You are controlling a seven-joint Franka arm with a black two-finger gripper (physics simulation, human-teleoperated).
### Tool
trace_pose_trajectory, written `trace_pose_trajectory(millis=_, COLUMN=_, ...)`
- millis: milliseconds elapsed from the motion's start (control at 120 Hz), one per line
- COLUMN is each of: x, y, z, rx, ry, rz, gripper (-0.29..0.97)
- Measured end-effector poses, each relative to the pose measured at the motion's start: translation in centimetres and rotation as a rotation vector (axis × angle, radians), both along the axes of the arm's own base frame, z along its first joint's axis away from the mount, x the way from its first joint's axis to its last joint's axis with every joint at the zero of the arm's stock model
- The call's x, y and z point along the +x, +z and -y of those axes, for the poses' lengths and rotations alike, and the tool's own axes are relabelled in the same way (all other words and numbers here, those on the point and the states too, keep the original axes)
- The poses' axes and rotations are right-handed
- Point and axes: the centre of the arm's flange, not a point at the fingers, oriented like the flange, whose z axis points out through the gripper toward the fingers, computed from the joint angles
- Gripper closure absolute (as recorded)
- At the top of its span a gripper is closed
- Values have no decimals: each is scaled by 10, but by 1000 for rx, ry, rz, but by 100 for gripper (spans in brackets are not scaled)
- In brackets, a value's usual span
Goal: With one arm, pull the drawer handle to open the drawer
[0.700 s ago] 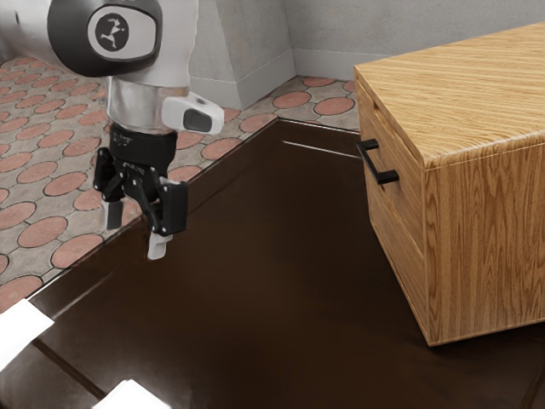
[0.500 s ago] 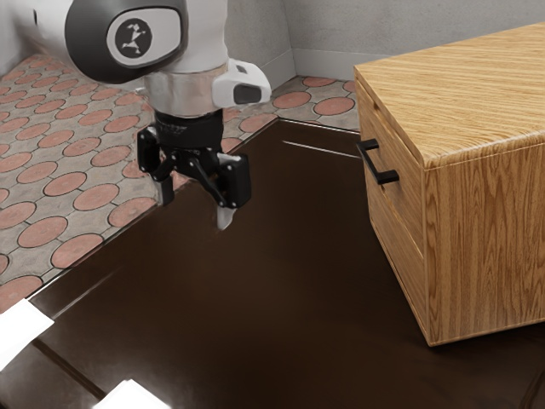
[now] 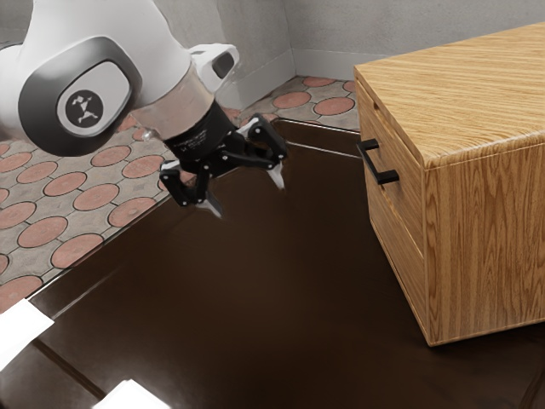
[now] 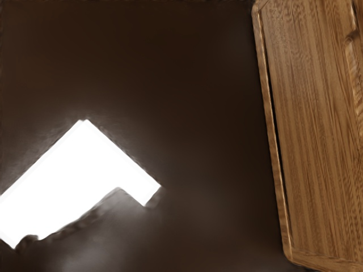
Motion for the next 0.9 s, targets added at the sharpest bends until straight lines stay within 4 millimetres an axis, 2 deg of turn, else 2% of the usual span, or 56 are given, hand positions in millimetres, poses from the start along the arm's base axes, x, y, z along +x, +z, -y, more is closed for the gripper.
trace_pose_trajectory(millis=92, x=3, y=9, z=-23, rx=-105, ry=90, rz=93, gripper=0)
trace_pose_trajectory(millis=233, x=13, y=19, z=-35, rx=-243, ry=165, rz=198, gripper=0)
trace_pose_trajectory(millis=425, x=48, y=-2, z=-35, rx=-327, ry=212, rz=222, gripper=0)
trace_pose_trajectory(millis=617, x=73, y=-24, z=-15, rx=-351, ry=188, rz=207, gripper=0)
trace_pose_trajectory(millis=800, x=98, y=-37, z=-14, rx=-370, ry=183, rz=205, gripper=0)
trace_pose_trajectory(millis=900, x=110, y=-52, z=-14, rx=-372, ry=181, rz=187, gripper=0)
